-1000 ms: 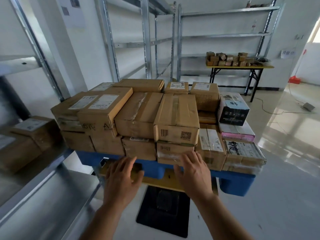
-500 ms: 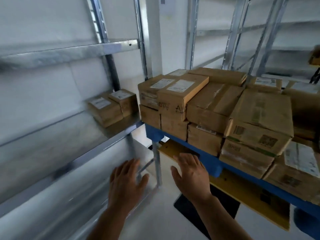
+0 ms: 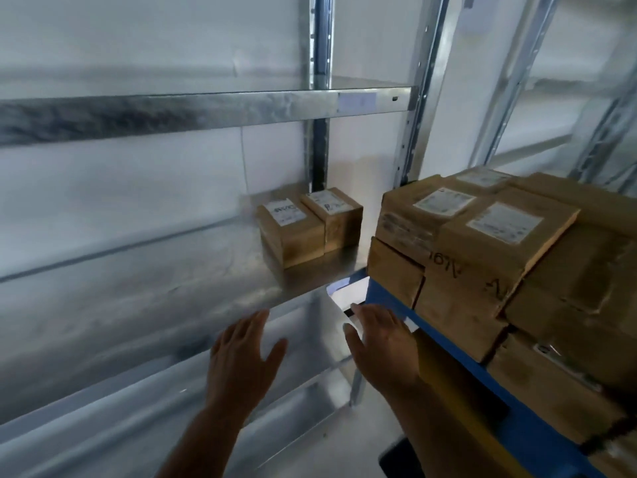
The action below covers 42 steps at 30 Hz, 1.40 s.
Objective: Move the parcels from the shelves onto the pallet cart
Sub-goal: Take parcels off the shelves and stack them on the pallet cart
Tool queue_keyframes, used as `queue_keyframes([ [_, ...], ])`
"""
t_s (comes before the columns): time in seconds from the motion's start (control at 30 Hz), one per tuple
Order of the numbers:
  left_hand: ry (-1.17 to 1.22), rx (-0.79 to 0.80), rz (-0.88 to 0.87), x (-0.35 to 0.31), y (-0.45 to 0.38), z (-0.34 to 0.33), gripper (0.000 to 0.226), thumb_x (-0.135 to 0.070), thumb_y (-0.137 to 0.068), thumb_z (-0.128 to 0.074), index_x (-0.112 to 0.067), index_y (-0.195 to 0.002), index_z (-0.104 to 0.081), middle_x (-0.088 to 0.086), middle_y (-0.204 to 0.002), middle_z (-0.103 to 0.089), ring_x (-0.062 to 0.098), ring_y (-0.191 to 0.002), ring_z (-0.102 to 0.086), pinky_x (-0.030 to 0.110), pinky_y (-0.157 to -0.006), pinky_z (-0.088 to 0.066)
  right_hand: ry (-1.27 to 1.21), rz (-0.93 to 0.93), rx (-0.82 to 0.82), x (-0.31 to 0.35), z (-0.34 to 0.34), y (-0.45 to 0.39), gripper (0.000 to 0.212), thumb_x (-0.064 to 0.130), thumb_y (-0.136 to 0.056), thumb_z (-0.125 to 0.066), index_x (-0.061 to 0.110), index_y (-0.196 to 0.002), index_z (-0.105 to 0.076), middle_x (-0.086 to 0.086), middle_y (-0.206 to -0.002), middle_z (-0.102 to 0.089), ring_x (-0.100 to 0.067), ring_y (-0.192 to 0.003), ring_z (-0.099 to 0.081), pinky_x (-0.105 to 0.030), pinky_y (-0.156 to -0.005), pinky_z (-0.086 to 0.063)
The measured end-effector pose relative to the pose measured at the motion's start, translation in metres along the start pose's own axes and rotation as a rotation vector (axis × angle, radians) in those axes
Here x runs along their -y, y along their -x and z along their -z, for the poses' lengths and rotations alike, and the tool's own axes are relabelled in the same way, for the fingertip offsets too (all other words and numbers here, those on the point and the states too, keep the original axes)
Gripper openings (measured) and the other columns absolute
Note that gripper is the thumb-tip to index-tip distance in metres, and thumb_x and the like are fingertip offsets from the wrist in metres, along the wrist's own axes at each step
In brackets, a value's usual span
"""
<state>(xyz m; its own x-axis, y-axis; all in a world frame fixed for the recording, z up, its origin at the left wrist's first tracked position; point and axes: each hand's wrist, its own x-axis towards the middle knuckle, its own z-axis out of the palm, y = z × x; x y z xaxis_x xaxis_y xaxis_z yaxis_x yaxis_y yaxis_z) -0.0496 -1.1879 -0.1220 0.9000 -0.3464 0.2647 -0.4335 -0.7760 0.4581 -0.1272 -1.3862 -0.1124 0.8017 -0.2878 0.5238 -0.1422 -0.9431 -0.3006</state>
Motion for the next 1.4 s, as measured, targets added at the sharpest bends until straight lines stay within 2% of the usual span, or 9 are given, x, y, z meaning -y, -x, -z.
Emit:
queue_keyframes([
  [0.13, 0.0, -0.017, 0.036, 0.018, -0.058, -0.001, 0.062, -0.05, -0.09, -0.048, -0.022, -0.143, -0.033, 0.003, -0.144, -0.043, 0.019, -0.131, -0.039, 0.033, -0.106, -0.029, 0.001, 0.012, 0.005, -0.002, -0.03, -0.058, 0.024, 0.022, -0.08, -0.067, 0.004, -0.095, -0.071, -0.013, -0.085, -0.071, -0.025, -0.074, -0.069, -0.033, -0.061, -0.057],
  [0.2, 0.017, -0.018, 0.044, 0.029, -0.083, -0.001, 0.062, -0.048, -0.089, -0.051, -0.021, -0.143, -0.035, 0.005, -0.143, -0.045, 0.021, -0.13, -0.04, 0.035, -0.105, -0.031, -0.002, -0.018, 0.049, -0.006, -0.043, -0.082, 0.024, 0.02, -0.086, -0.066, 0.003, -0.103, -0.069, -0.015, -0.094, -0.069, -0.029, -0.083, -0.068, -0.037, -0.068, -0.057],
  [0.33, -0.014, -0.025, 0.04, 0.048, -0.13, -0.005, 0.062, -0.048, -0.089, -0.051, -0.022, -0.143, -0.034, 0.004, -0.143, -0.045, 0.022, -0.13, -0.041, 0.036, -0.105, -0.03, -0.01, -0.035, 0.141, -0.01, -0.065, -0.123, 0.047, 0.037, -0.099, -0.036, 0.004, -0.124, -0.057, -0.016, -0.117, -0.061, -0.029, -0.106, -0.06, -0.041, -0.091, -0.049],
  [0.5, -0.069, -0.017, 0.029, 0.056, -0.172, -0.015, 0.062, -0.05, -0.09, -0.048, -0.019, -0.143, -0.035, 0.005, -0.142, -0.046, 0.022, -0.13, -0.042, 0.036, -0.106, -0.029, 0.064, -0.04, 0.147, -0.018, -0.087, -0.161, 0.039, 0.031, -0.097, -0.045, 0.002, -0.119, -0.059, -0.021, -0.114, -0.062, -0.032, -0.102, -0.061, -0.039, -0.082, -0.051],
  [0.67, -0.112, -0.005, 0.073, 0.058, -0.204, -0.027, 0.063, -0.054, -0.092, -0.039, -0.022, -0.145, -0.029, 0.002, -0.146, -0.041, 0.02, -0.133, -0.037, 0.036, -0.109, -0.026, 0.018, -0.053, 0.248, -0.031, -0.106, -0.202, 0.04, 0.037, -0.1, -0.033, 0.01, -0.124, -0.051, -0.01, -0.121, -0.058, -0.02, -0.108, -0.055, -0.028, -0.087, -0.049],
  [0.83, -0.129, 0.007, 0.114, 0.051, -0.23, -0.039, 0.063, -0.056, -0.092, -0.036, -0.024, -0.145, -0.027, 0.0, -0.147, -0.039, 0.019, -0.134, -0.035, 0.036, -0.11, -0.025, 0.044, -0.032, 0.266, -0.043, -0.123, -0.234, 0.038, 0.041, -0.1, -0.033, 0.014, -0.117, -0.054, -0.005, -0.118, -0.061, -0.019, -0.108, -0.057, -0.027, -0.089, -0.049],
  [1.1, -0.083, 0.077, 0.165, 0.036, -0.269, -0.064, 0.065, -0.06, -0.092, -0.03, -0.02, -0.144, -0.031, 0.005, -0.143, -0.045, 0.023, -0.13, -0.041, 0.04, -0.108, -0.029, -0.085, -0.097, 0.333, -0.054, -0.146, -0.264, 0.029, 0.044, -0.097, -0.04, 0.018, -0.096, -0.053, -0.002, -0.103, -0.062, -0.018, -0.093, -0.059, -0.028, -0.078, -0.044],
  [1.27, 0.195, 0.197, 0.282, 0.029, -0.282, -0.068, 0.046, -0.049, -0.096, -0.032, -0.023, -0.133, -0.043, 0.007, -0.128, -0.058, 0.026, -0.111, -0.056, 0.04, -0.095, -0.046, -0.306, -0.234, 0.427, -0.044, -0.155, -0.268, 0.03, 0.042, -0.099, -0.037, 0.019, -0.087, -0.05, -0.003, -0.091, -0.06, -0.016, -0.08, -0.056, -0.029, -0.077, -0.047],
  [1.4, 0.413, 0.132, 0.398, 0.032, -0.28, -0.062, 0.034, -0.035, -0.097, -0.04, -0.017, -0.125, -0.05, 0.01, -0.121, -0.06, 0.021, -0.097, -0.056, 0.034, -0.084, -0.047, -0.501, -0.358, 0.441, -0.032, -0.157, -0.262, 0.025, 0.034, -0.097, -0.048, 0.023, -0.076, -0.042, -0.005, -0.082, -0.057, -0.016, -0.075, -0.057, -0.024, -0.071, -0.048],
])
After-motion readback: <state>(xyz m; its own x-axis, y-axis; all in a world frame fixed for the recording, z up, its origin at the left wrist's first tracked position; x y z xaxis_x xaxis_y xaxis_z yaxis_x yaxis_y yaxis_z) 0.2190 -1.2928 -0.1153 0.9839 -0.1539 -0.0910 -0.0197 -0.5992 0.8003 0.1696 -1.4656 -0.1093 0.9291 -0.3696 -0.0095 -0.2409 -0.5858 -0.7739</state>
